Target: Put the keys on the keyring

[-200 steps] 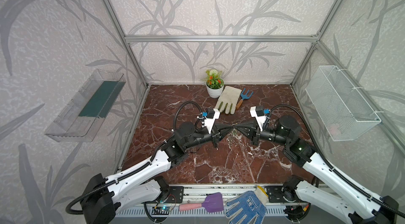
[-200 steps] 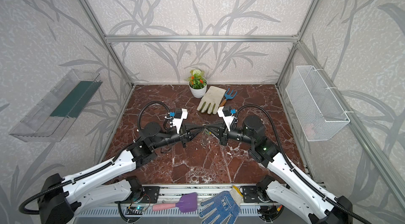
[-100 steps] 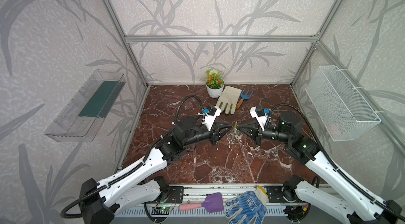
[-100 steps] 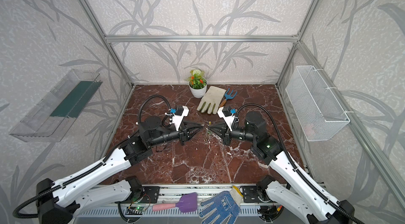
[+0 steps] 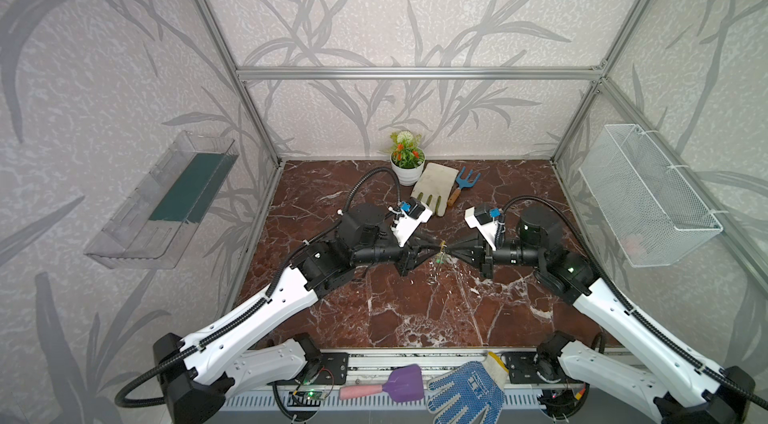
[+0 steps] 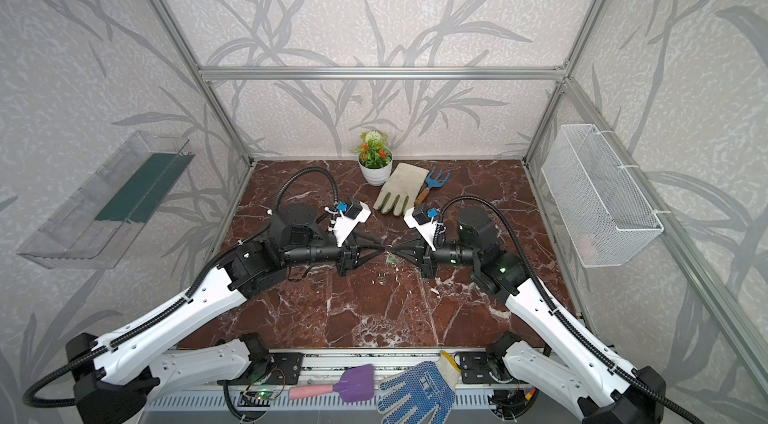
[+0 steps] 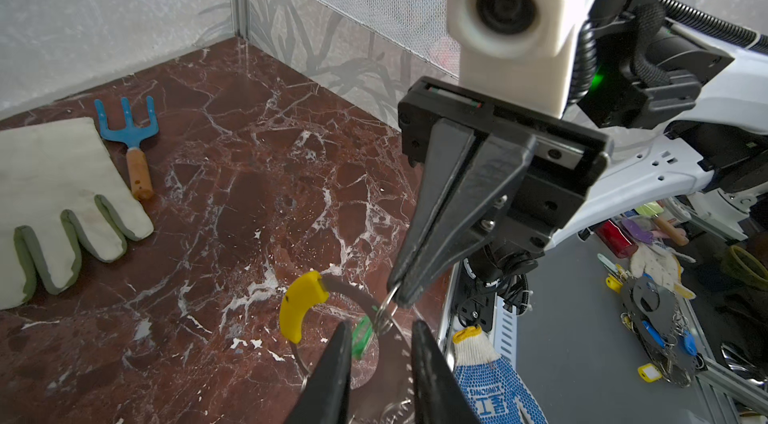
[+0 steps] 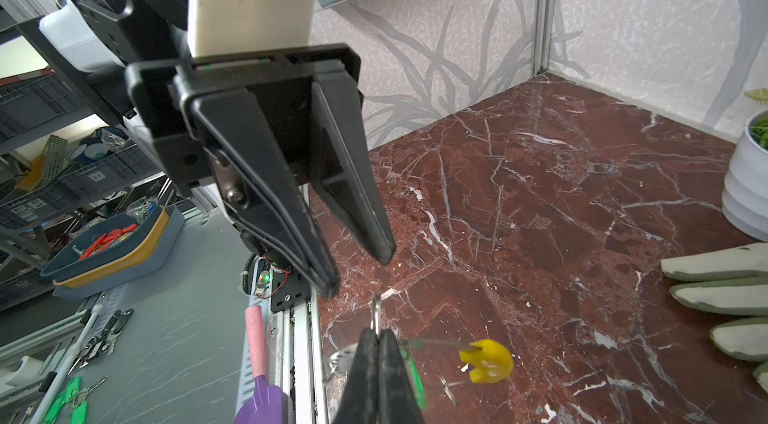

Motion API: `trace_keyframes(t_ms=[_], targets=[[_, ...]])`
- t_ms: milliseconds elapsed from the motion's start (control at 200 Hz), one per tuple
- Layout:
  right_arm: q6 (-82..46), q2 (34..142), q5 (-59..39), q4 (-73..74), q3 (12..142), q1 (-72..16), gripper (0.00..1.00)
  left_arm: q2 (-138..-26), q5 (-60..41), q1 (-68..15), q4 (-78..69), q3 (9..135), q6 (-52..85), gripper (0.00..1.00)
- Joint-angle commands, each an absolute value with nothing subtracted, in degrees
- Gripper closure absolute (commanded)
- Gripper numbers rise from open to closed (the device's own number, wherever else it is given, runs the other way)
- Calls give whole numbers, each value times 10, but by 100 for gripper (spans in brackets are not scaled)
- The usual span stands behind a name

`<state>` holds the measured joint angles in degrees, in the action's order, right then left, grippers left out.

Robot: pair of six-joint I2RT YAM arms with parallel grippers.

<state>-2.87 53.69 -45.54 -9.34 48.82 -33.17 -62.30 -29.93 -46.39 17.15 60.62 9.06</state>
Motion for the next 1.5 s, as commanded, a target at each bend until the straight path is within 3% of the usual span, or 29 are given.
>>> trace_keyframes(t_ms=[0, 530, 720, 790, 910, 970, 1030, 1070, 1305, 1495], targets=[[-19, 537, -472, -97, 512, -336, 100, -628, -320, -462, 198, 622, 67, 73], [-14, 546, -477, -106, 514, -351, 100, -654, -333, -460, 202, 639, 55, 80], [-10, 550, -479, -113, 517, -353, 100, -654, -346, -460, 197, 639, 51, 89], [-9, 551, -479, -115, 518, -353, 100, -656, -351, -459, 196, 637, 49, 100], [-15, 546, -469, -110, 514, -353, 100, -652, -343, -459, 180, 628, 59, 100], [-21, 537, -458, -102, 508, -352, 96, -643, -334, -459, 152, 614, 71, 100], [-31, 520, -438, -88, 495, -353, 76, -631, -324, -460, 119, 596, 86, 100], [-37, 506, -417, -77, 484, -353, 71, -623, -320, -459, 94, 584, 100, 100], [-118, 425, -336, 28, 385, -353, 69, -588, -295, -460, -133, 487, 198, 100], [-159, 408, -328, 88, 337, -352, 70, -590, -287, -460, -294, 427, 245, 100]])
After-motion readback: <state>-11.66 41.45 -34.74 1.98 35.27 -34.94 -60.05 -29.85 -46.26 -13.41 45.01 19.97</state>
